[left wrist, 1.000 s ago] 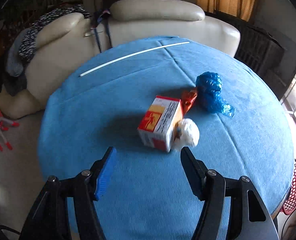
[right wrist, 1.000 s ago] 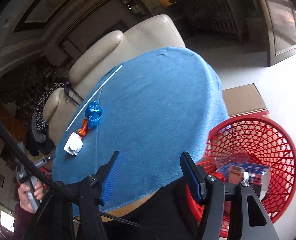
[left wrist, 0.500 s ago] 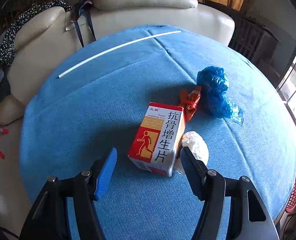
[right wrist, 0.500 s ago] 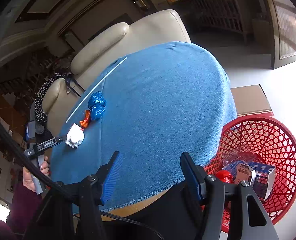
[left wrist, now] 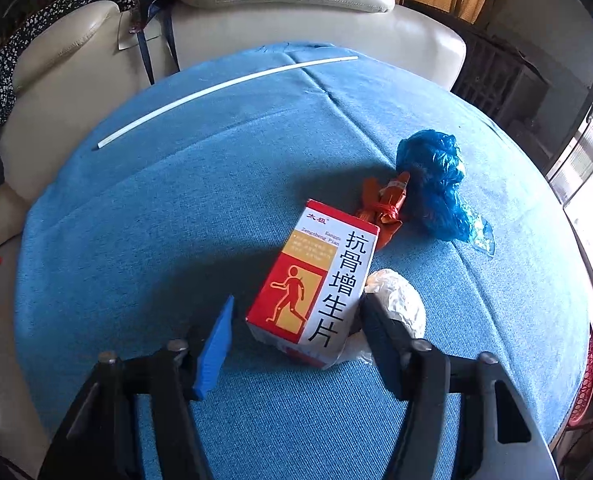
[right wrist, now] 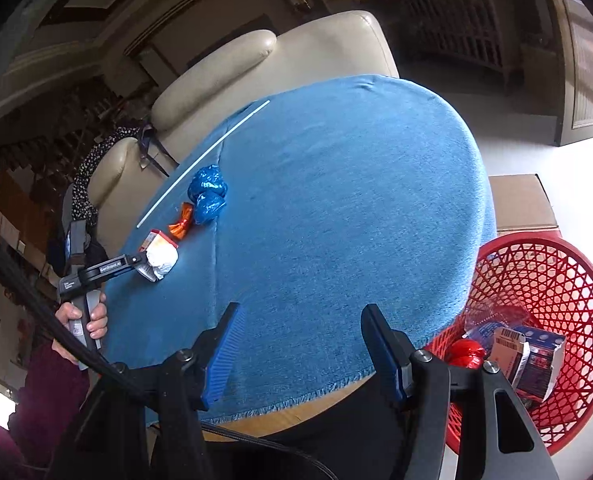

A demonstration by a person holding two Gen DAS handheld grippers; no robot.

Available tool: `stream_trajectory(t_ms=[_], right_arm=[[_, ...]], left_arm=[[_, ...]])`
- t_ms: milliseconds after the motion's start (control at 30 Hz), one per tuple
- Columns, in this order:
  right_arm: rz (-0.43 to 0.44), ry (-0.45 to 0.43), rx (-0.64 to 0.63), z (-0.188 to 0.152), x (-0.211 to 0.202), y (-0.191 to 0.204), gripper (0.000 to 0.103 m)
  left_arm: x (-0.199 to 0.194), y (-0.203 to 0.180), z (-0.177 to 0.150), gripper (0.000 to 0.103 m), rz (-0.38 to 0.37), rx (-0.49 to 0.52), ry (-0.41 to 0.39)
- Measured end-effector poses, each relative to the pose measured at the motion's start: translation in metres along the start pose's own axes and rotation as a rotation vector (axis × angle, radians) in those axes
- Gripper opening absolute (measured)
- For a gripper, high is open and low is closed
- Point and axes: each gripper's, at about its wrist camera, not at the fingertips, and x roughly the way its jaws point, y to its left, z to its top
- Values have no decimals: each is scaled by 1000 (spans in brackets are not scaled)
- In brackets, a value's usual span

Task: Collect trash
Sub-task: 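Move both tools back to the table toward the red-and-white pill box and tissue, then grasp the red-and-white pill box with the left tool while the right tool grasps the white tissue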

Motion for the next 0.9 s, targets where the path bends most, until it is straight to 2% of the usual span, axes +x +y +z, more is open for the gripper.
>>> stream_trajectory(t_ms=[167,333,633,833,900], right_arm=[[9,15,-33,6,9,15,64],[52,58,-104,20,33,45,64],[172,167,-221,45,114,123,64],[224,239,-238,53,174,168,64],[231,248,-230,56,193,179,60]], left_arm=[[-3,6,-3,56,-4,-11,-17],[-21,21,-13,56,-17,-57,-56],[-74,47,-47,56,7,-123,-114],[-97,59,-65,56,13,-175,-123],[-102,62,-71,56,16,-182,-123]])
